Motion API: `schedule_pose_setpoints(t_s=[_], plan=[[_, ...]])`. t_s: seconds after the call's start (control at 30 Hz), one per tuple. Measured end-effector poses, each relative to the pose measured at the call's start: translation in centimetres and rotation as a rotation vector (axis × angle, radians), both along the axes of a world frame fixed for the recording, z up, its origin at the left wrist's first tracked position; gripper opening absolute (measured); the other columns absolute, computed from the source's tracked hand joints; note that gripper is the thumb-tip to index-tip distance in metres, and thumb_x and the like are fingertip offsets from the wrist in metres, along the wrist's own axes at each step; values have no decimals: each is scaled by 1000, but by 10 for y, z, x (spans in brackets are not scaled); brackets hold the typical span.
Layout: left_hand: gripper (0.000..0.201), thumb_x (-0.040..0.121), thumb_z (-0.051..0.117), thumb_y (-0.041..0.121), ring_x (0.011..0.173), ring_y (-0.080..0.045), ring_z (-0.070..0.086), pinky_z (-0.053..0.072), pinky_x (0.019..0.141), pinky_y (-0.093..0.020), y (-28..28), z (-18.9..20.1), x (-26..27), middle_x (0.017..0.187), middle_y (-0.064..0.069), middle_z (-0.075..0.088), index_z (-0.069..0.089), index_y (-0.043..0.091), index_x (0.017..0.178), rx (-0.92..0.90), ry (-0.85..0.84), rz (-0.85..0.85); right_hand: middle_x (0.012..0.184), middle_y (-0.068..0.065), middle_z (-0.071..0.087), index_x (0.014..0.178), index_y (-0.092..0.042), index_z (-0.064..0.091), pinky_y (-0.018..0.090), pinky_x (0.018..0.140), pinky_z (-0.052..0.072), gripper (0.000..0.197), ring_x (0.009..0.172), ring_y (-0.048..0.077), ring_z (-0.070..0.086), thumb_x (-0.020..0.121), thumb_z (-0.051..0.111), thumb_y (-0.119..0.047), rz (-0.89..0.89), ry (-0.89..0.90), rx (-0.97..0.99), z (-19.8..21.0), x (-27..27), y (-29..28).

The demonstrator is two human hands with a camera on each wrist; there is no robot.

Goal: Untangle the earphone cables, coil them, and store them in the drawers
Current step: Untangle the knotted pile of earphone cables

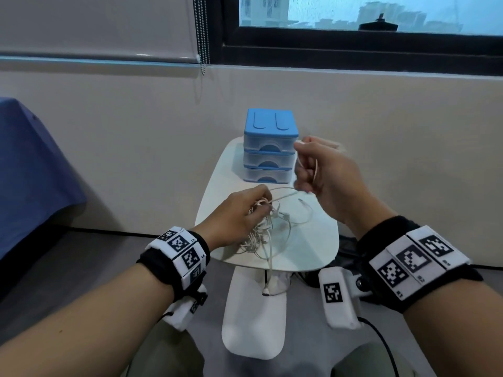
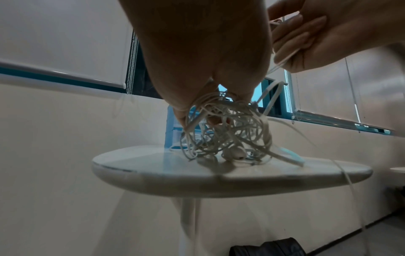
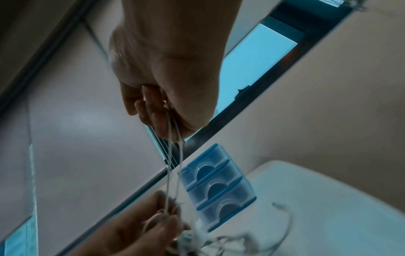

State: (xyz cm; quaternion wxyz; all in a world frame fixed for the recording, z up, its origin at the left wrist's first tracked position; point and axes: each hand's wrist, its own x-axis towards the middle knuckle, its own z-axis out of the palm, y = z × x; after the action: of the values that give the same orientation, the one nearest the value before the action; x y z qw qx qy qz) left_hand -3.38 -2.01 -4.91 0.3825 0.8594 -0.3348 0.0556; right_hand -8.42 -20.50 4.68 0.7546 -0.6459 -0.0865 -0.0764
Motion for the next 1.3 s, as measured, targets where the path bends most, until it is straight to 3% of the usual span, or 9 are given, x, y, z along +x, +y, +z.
schedule_pose_setpoints(t_s=[0.1, 0.27, 0.33, 0.47, 0.63, 0.77, 0.9, 1.17, 1.3], plan=[[8, 104, 57, 25, 70, -2, 51, 40, 67, -29, 3, 1, 4, 78, 18, 58, 56, 25, 96, 32, -15, -3, 51, -1, 34, 75, -15, 47, 21, 42, 20, 32, 43, 13, 27, 94, 71, -21, -47, 13, -300, 1, 4, -3], [12, 104, 56, 31, 74, -7, 53, 41, 68, -32, 1, 7, 7, 82, 11, 60, 61, 22, 97, 48, -40, -36, 67, -12, 53, 90, -26, 70, 31, 60, 45, 31, 65, 12, 57, 81, 79, -54, -28, -2, -1465, -4, 5, -5], [15, 104, 58, 32, 72, -6, 50, 39, 65, -31, -1, 10, 7, 77, 13, 56, 58, 24, 91, 66, -69, -33, 77, -7, 56, 88, -29, 72, 34, 67, 51, 23, 78, 21, 62, 87, 74, -52, -61, 7, -1624, -9, 7, -4], [17, 101, 61, 27, 74, -3, 52, 42, 67, -31, 0, 8, 8, 82, 14, 58, 55, 31, 86, 88, -80, -23, 67, -10, 55, 71, -21, 73, 29, 65, 41, 22, 64, 4, 51, 90, 76, -32, -70, -96, -1144, 2, 10, -9], [3, 99, 63, 23, 91, -13, 61, 53, 81, -38, 5, -2, 14, 103, 8, 62, 63, 25, 97, 45, -68, -2, 105, 5, 73, 67, -15, 68, 26, 88, 46, 19, 101, 7, 66, 85, 65, -23, -142, -283, -290, 50, -11, -5], [4, 98, 66, 22, 89, -10, 59, 51, 81, -36, 8, -3, 14, 101, 9, 60, 65, 26, 97, -6, -75, 11, 62, 3, 55, 60, -19, 49, 31, 63, 51, 35, 62, 20, 60, 95, 51, -13, -70, -301, 184, 70, -23, -7], [9, 98, 67, 26, 96, -9, 63, 53, 88, -33, 12, 5, 12, 107, 10, 63, 64, 33, 103, 27, -12, -6, 55, -2, 31, 64, -18, 36, 25, 44, 26, 30, 48, 15, 25, 89, 52, -14, -117, -309, 24, 65, -22, -11], [22, 89, 78, 16, 91, -8, 66, 54, 83, -24, 18, 22, 4, 99, 6, 70, 65, 25, 105, 10, 92, 20, 56, 5, 30, 63, -9, 39, 35, 51, 15, 35, 52, 18, 21, 96, 51, -3, -195, -230, -235, 41, -20, -27], [31, 84, 83, 18, 95, -7, 67, 47, 78, -8, 20, 26, 3, 101, 6, 72, 65, 28, 107, 14, 150, 27, 59, 14, 38, 60, -3, 56, 36, 53, 22, 43, 52, 20, 29, 96, 60, -26, -281, -129, -440, 26, -8, -36]])
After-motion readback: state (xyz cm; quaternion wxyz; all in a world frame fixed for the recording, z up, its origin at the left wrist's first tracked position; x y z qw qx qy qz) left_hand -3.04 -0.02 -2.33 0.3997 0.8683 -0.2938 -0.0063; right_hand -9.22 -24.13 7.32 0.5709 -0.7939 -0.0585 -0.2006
